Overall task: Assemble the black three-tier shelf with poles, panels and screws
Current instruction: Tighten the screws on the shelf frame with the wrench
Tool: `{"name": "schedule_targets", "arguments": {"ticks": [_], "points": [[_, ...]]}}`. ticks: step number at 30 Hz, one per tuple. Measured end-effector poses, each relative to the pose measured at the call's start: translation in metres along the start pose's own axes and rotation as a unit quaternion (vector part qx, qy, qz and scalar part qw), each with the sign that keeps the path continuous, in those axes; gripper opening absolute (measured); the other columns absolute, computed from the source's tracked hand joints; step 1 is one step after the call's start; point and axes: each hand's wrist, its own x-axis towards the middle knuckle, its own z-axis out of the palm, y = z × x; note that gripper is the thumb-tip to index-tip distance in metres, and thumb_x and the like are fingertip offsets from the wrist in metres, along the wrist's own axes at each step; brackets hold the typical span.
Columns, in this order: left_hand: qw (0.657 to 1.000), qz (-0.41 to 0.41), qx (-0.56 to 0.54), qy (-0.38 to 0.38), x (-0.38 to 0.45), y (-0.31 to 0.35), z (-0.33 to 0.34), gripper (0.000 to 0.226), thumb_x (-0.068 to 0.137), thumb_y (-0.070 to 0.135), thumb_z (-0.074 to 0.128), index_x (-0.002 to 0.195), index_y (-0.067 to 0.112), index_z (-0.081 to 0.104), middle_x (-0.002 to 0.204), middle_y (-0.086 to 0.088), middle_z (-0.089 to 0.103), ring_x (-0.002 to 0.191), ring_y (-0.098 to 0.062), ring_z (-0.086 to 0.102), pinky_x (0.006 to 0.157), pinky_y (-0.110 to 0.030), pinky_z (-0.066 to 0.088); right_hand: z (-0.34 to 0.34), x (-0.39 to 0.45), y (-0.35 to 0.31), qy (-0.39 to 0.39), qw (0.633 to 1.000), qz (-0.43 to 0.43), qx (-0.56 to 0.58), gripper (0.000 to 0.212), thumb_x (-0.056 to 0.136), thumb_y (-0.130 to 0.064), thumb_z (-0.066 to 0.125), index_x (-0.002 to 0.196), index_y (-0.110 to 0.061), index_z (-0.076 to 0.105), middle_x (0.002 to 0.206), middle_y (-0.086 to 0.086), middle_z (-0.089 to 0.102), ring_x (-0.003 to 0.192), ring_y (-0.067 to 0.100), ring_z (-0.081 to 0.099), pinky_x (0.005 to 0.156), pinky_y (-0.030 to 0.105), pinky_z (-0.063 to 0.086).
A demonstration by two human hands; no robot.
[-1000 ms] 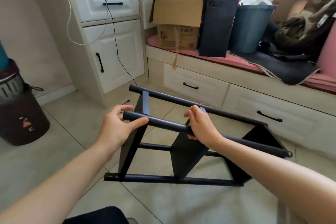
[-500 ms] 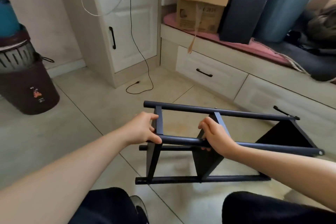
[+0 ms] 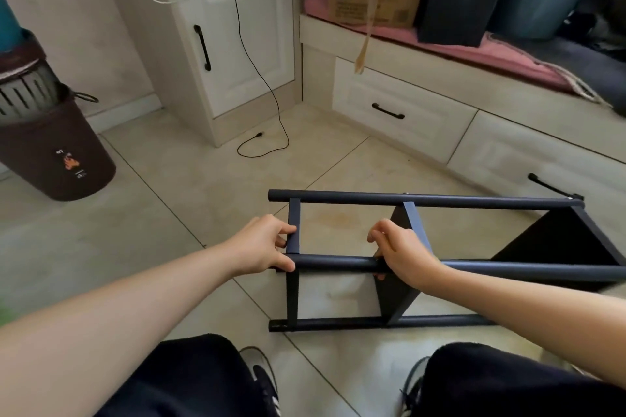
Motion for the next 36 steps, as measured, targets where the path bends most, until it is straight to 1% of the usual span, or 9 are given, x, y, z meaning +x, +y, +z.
{"name": "schedule_targets", "arguments": {"ticks": [6, 9, 12, 17, 22, 25, 28, 31, 36], "points": [[0.999, 0.016, 0.029, -0.006, 0.004, -0.002, 0.002, 0.083, 0.078, 0.025, 0.086, 0.150, 0.022, 0.044, 0.134, -0.007, 0.061, 0.116, -0.014, 0.061, 0.098, -0.027, 0.049, -0.001, 0.000, -0.006, 0.003, 1.000, -0.005, -0.019, 0.021, 0.105, -0.026, 0.043, 0.089, -0.034, 0.054, 0.082, -0.011, 0.068, 0.079, -0.001, 0.063, 0.060, 0.005, 0.045], [0.991, 0.041, 0.130, -0.019, 0.003, -0.006, -0.004, 0.083, 0.085, 0.048, 0.076, 0.154, 0.035, 0.032, 0.148, -0.001, 0.050, 0.113, -0.017, 0.058, 0.086, -0.027, 0.046, 0.001, 0.002, -0.013, -0.003, 1.000, -0.009, -0.008, 0.022, 0.103, -0.022, 0.047, 0.087, -0.031, 0.059, 0.081, -0.010, 0.069, 0.075, -0.003, 0.062, 0.060, 0.003, 0.043], [0.954, 0.076, 0.289, -0.015, 0.004, -0.014, -0.012, 0.095, 0.085, 0.074, 0.054, 0.159, 0.042, 0.003, 0.167, 0.012, 0.010, 0.145, -0.021, 0.034, 0.104, -0.036, 0.042, 0.007, 0.006, -0.022, -0.030, 0.999, -0.020, 0.009, 0.023, 0.101, -0.020, 0.051, 0.084, -0.031, 0.063, 0.079, -0.011, 0.071, 0.073, -0.006, 0.064, 0.063, 0.002, 0.044], [0.904, 0.188, 0.383, -0.028, 0.016, -0.018, -0.022, 0.089, 0.085, 0.084, 0.034, 0.154, 0.051, -0.011, 0.164, 0.016, -0.025, 0.155, -0.018, -0.006, 0.123, -0.038, 0.015, 0.014, 0.020, -0.031, -0.076, 0.996, -0.023, 0.034, 0.020, 0.099, -0.021, 0.058, 0.082, -0.028, 0.066, 0.073, -0.011, 0.074, 0.066, -0.007, 0.064, 0.069, 0.012, 0.046], [0.883, 0.236, 0.405, -0.024, 0.033, -0.027, -0.024, 0.089, 0.076, 0.093, 0.020, 0.153, 0.048, 0.019, 0.164, 0.017, -0.021, 0.154, -0.014, -0.016, 0.125, -0.039, 0.006, 0.020, 0.037, -0.033, -0.136, 0.986, -0.009, 0.092, 0.013, 0.096, -0.019, 0.063, 0.087, -0.027, 0.068, 0.080, -0.006, 0.077, 0.077, 0.002, 0.071, 0.081, 0.021, 0.055], [0.889, 0.251, 0.382, -0.015, 0.037, -0.033, -0.021, 0.090, 0.074, 0.094, 0.018, 0.148, 0.044, 0.029, 0.166, 0.018, -0.011, 0.153, -0.011, -0.017, 0.126, -0.038, 0.002, 0.023, 0.047, -0.034, -0.165, 0.976, 0.018, 0.139, 0.005, 0.091, -0.015, 0.069, 0.093, -0.019, 0.071, 0.082, -0.001, 0.077, 0.075, 0.005, 0.071, 0.069, 0.017, 0.054], [0.901, 0.269, 0.340, -0.013, 0.039, -0.039, -0.017, 0.089, 0.074, 0.093, 0.027, 0.145, 0.041, 0.035, 0.167, 0.017, -0.003, 0.151, -0.004, -0.021, 0.124, -0.029, -0.007, 0.026, 0.057, -0.037, -0.198, 0.965, 0.051, 0.164, 0.012, 0.089, -0.010, 0.070, 0.100, -0.006, 0.071, 0.087, 0.009, 0.077, 0.076, 0.013, 0.071, 0.069, 0.020, 0.058], [0.911, 0.296, 0.287, 0.000, 0.040, -0.046, -0.011, 0.083, 0.077, 0.089, 0.038, 0.142, 0.037, 0.041, 0.167, 0.015, 0.004, 0.151, -0.001, -0.014, 0.122, -0.023, -0.009, 0.035, 0.069, -0.039, -0.225, 0.957, 0.060, 0.171, 0.010, 0.090, -0.008, 0.069, 0.098, -0.003, 0.070, 0.085, 0.008, 0.077, 0.070, 0.008, 0.069, 0.070, 0.020, 0.058], [0.910, 0.334, 0.244, 0.032, 0.040, -0.051, -0.003, 0.072, 0.079, 0.080, 0.053, 0.132, 0.031, 0.052, 0.165, 0.006, 0.023, 0.155, -0.010, 0.003, 0.125, -0.032, 0.004, 0.057, 0.076, -0.038, -0.284, 0.929, 0.092, 0.220, 0.007, 0.091, -0.009, 0.068, 0.096, -0.005, 0.071, 0.092, 0.013, 0.075, 0.079, 0.014, 0.068, 0.074, 0.021, 0.059]]}}
